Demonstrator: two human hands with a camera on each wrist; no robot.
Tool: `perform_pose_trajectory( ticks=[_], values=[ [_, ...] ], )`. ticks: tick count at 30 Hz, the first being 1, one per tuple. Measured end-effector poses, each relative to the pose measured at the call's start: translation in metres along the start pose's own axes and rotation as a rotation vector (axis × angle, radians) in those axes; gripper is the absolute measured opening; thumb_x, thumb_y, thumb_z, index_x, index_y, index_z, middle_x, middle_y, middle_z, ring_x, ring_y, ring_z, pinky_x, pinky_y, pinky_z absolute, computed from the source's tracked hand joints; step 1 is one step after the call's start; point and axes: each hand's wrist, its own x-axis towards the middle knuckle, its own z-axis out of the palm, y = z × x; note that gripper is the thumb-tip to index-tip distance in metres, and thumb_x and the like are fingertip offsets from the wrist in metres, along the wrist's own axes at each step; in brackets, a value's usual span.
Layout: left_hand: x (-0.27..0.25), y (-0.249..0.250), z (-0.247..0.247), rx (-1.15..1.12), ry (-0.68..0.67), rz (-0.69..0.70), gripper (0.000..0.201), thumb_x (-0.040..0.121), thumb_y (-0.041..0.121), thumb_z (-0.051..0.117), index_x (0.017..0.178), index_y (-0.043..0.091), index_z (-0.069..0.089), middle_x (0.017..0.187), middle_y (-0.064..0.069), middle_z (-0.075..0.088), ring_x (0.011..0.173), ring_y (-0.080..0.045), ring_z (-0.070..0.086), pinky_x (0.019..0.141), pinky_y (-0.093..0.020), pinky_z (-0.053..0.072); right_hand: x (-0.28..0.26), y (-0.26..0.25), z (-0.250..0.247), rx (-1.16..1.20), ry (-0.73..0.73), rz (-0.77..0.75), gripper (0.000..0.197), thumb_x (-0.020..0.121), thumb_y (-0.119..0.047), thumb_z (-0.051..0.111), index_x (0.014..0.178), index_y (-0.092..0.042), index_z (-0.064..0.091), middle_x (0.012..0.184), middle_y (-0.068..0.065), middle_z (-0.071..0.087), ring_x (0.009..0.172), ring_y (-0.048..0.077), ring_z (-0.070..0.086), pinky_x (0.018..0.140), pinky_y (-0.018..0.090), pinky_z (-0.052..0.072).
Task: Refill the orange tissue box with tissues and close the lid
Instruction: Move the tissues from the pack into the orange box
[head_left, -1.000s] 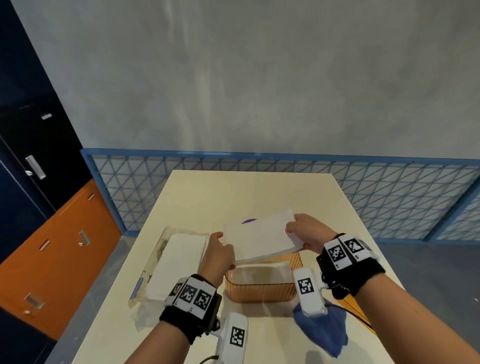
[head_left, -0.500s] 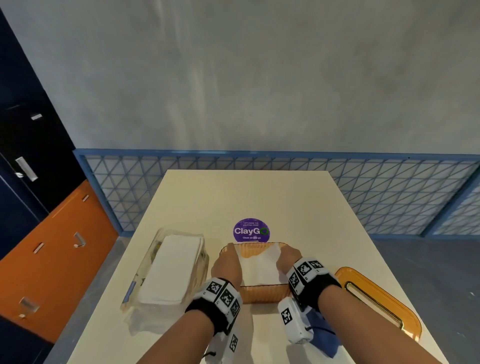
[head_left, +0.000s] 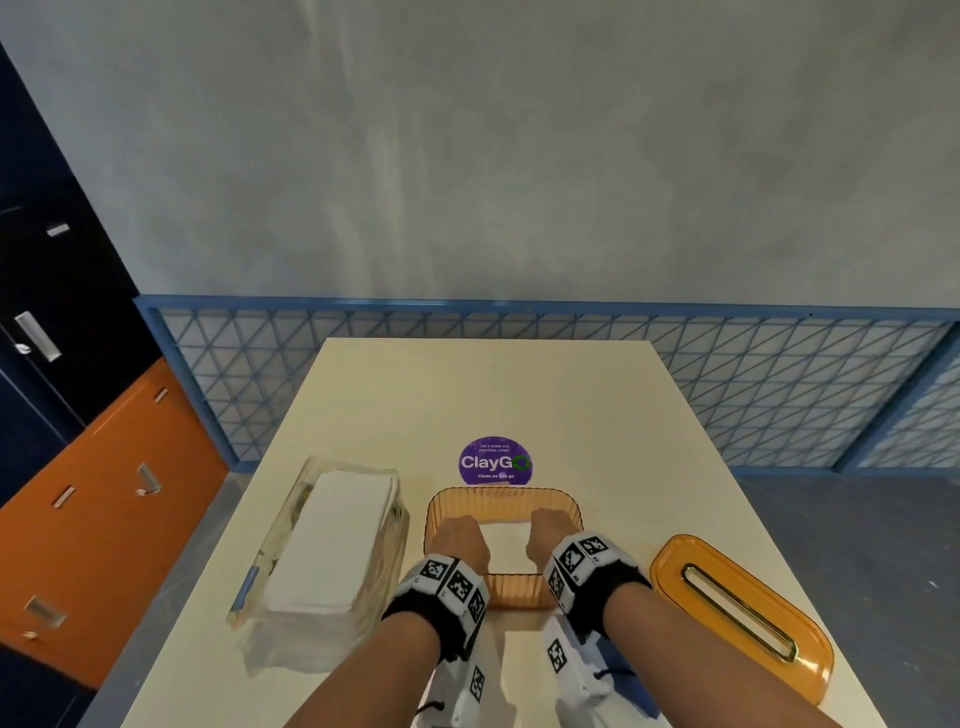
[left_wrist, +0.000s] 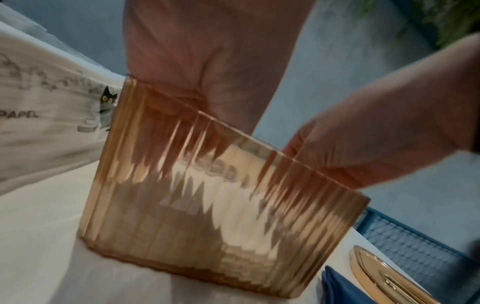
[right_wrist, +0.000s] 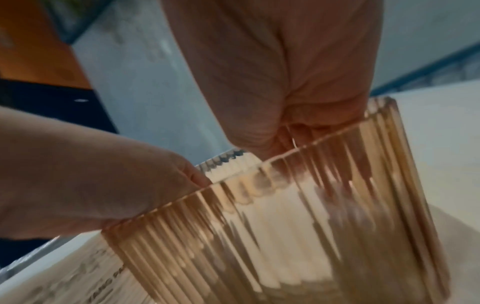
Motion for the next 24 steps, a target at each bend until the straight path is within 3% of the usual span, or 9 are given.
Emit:
perform_pose_trajectory(
  ticks=[4, 6, 7, 11, 15, 17, 19, 22, 24],
  values=[
    [0.005, -0.001, -0.004, -0.034, -0.096, 0.035, 0.036, 0.099, 0.014, 0.037, 0.129, 0.001, 0.05, 0.138, -0.014, 0.051, 0.128, -0.027, 0.049, 0.104, -0.032, 0.041, 0.003, -0.001, 0.005, -0.043, -0.041, -0.024, 0.031, 0.097, -0.011, 0.039, 0.123, -0.002, 0.053, 0.131, 0.013, 0.056, 0.119, 0.026, 0.057, 0.095, 0.029, 0.047],
    [0.007, -0.003, -0.004, -0.075, -0.071, 0.056, 0.037, 0.098, 0.013, 0.038, 0.131, 0.002, 0.048, 0.139, -0.014, 0.05, 0.128, -0.026, 0.049, 0.103, -0.031, 0.04, 0.002, -0.001, -0.002, -0.033, 0.002, -0.047, 0.023, 0.096, -0.009, 0.039, 0.107, -0.003, 0.059, 0.13, 0.014, 0.057, 0.118, 0.027, 0.056, 0.095, 0.03, 0.047],
    [0.006, -0.003, -0.006, -0.126, -0.023, 0.07, 0.037, 0.097, 0.011, 0.038, 0.132, 0.003, 0.049, 0.138, -0.013, 0.051, 0.126, -0.026, 0.05, 0.102, -0.031, 0.041, 0.0, 0.0, -0.008, -0.015, 0.048, -0.063, 0.022, 0.095, -0.007, 0.039, 0.101, -0.003, 0.06, 0.129, 0.015, 0.058, 0.118, 0.028, 0.056, 0.096, 0.031, 0.046],
    [-0.004, -0.021, -0.027, -0.333, 0.328, 0.148, 0.035, 0.095, 0.006, 0.038, 0.125, 0.007, 0.057, 0.126, -0.012, 0.06, 0.112, -0.026, 0.058, 0.092, -0.032, 0.046, -0.006, 0.015, -0.032, 0.148, 0.287, -0.137, 0.034, 0.091, -0.002, 0.037, 0.117, -0.004, 0.058, 0.122, 0.014, 0.061, 0.112, 0.029, 0.057, 0.091, 0.033, 0.047],
    [-0.003, -0.061, -0.036, -0.215, 0.536, 0.036, 0.03, 0.095, 0.011, 0.042, 0.12, 0.009, 0.058, 0.122, -0.012, 0.057, 0.114, -0.027, 0.051, 0.089, -0.038, 0.044, -0.006, 0.035, -0.031, 0.08, 0.338, -0.122, 0.037, 0.092, -0.003, 0.036, 0.127, -0.009, 0.047, 0.13, 0.013, 0.046, 0.121, 0.028, 0.042, 0.096, 0.037, 0.042],
    [-0.004, -0.078, -0.034, -0.107, 0.504, -0.121, 0.034, 0.095, 0.025, 0.045, 0.126, 0.013, 0.051, 0.129, -0.01, 0.049, 0.12, -0.029, 0.044, 0.092, -0.041, 0.042, -0.005, 0.041, -0.026, 0.093, 0.242, -0.086, 0.042, 0.094, -0.005, 0.035, 0.135, -0.008, 0.036, 0.135, 0.016, 0.04, 0.124, 0.031, 0.042, 0.099, 0.038, 0.04],
    [-0.006, -0.09, -0.03, -0.048, 0.419, -0.235, 0.045, 0.093, 0.04, 0.046, 0.13, 0.014, 0.043, 0.135, -0.01, 0.041, 0.125, -0.03, 0.038, 0.097, -0.043, 0.039, -0.006, 0.043, -0.022, 0.103, 0.158, -0.069, 0.043, 0.095, -0.006, 0.035, 0.138, -0.004, 0.032, 0.135, 0.019, 0.043, 0.123, 0.032, 0.047, 0.094, 0.034, 0.041],
    [-0.003, -0.1, -0.023, -0.01, 0.367, -0.275, 0.051, 0.092, 0.047, 0.045, 0.131, 0.014, 0.04, 0.137, -0.009, 0.037, 0.127, -0.029, 0.036, 0.098, -0.042, 0.038, -0.005, 0.042, -0.019, 0.097, 0.114, -0.047, 0.038, 0.094, -0.005, 0.037, 0.132, 0.0, 0.037, 0.13, 0.021, 0.051, 0.118, 0.032, 0.054, 0.077, 0.029, 0.04],
    [-0.001, -0.103, -0.02, -0.014, 0.376, -0.266, 0.047, 0.094, 0.044, 0.044, 0.13, 0.013, 0.042, 0.135, -0.009, 0.039, 0.126, -0.028, 0.037, 0.098, -0.043, 0.038, -0.005, 0.042, -0.019, 0.1, 0.116, -0.029, 0.039, 0.094, -0.006, 0.039, 0.132, -0.001, 0.039, 0.129, 0.021, 0.053, 0.117, 0.033, 0.054, 0.084, 0.032, 0.044]
  ],
)
